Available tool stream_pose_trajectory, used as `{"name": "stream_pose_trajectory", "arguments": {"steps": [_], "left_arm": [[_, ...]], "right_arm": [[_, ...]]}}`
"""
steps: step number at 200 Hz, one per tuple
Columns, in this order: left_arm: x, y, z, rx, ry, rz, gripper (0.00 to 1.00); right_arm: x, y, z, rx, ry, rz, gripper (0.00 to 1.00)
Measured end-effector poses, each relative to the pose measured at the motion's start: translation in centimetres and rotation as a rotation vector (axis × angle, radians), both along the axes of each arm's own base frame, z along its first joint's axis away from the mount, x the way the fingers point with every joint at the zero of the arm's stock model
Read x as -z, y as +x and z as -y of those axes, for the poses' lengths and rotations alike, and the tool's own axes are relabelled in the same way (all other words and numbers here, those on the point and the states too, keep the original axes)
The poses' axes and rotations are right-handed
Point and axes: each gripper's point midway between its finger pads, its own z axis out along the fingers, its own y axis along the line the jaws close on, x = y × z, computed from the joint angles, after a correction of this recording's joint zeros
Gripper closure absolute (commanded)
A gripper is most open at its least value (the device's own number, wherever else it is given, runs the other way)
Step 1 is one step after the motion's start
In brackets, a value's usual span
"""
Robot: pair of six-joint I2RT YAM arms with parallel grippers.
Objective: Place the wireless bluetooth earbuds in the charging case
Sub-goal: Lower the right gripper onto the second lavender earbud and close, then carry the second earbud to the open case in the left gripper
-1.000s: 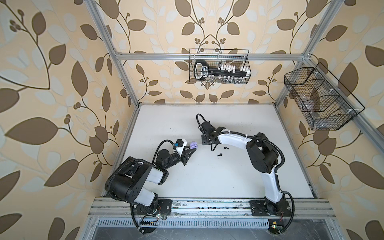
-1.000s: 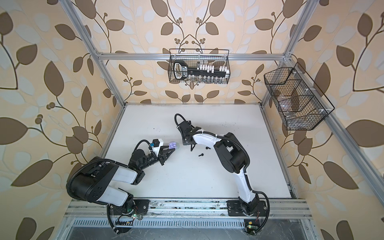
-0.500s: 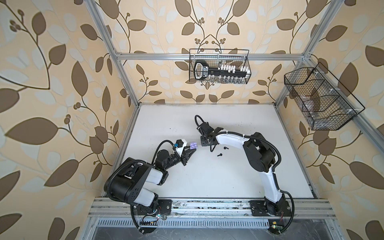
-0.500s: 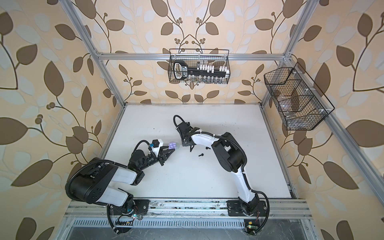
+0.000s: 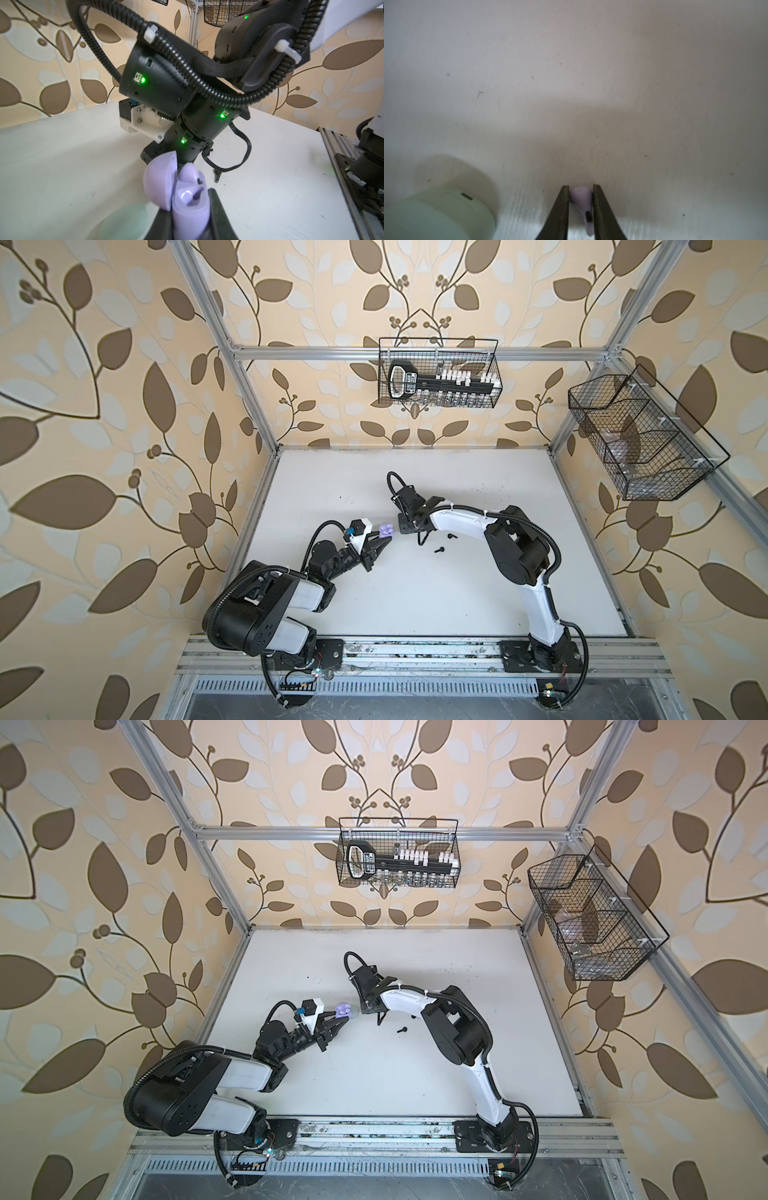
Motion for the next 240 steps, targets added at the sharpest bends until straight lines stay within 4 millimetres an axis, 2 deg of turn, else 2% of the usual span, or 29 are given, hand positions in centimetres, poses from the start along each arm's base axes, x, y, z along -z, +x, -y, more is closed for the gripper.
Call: {"name": "stream_pose_trajectory", "arguments": {"steps": [45,73,132,153,168,209,240], "left_arm": [[0.2,0.0,0.0,0.003,0.002,-0.004,1.00],[1.8,0.3,0.4,0.020,0.021,-0.051,1.00],[3.3,1.8,1.4,0.034,0.039,-0.098,1.00],[3.6,1.8,2.8,0.066,0.044,-0.103,1.00],[3.9,1.7,3.9,0.087,0.050,-0.107,1.00],[4.9,2.1,6.5,0.133,0.060,-0.126,1.00],[5.0,2.6,7.5,0.146,0.056,-0.126,1.00]], "right_arm": [[0.1,0.1,0.0,0.006,0.009,0.012,0.86],[0.0,-0.2,0.4,0.018,0.026,0.027,0.87],[-0.7,-3.1,4.3,0.088,0.055,0.026,0.88],[-2.1,-4.1,5.8,0.120,0.087,0.052,0.88],[-3.4,-4.5,6.2,0.135,0.121,0.081,0.88],[-7.5,-6.2,6.1,0.146,0.234,0.181,0.88],[-10.4,-7.8,6.0,0.141,0.302,0.250,0.87]]}}
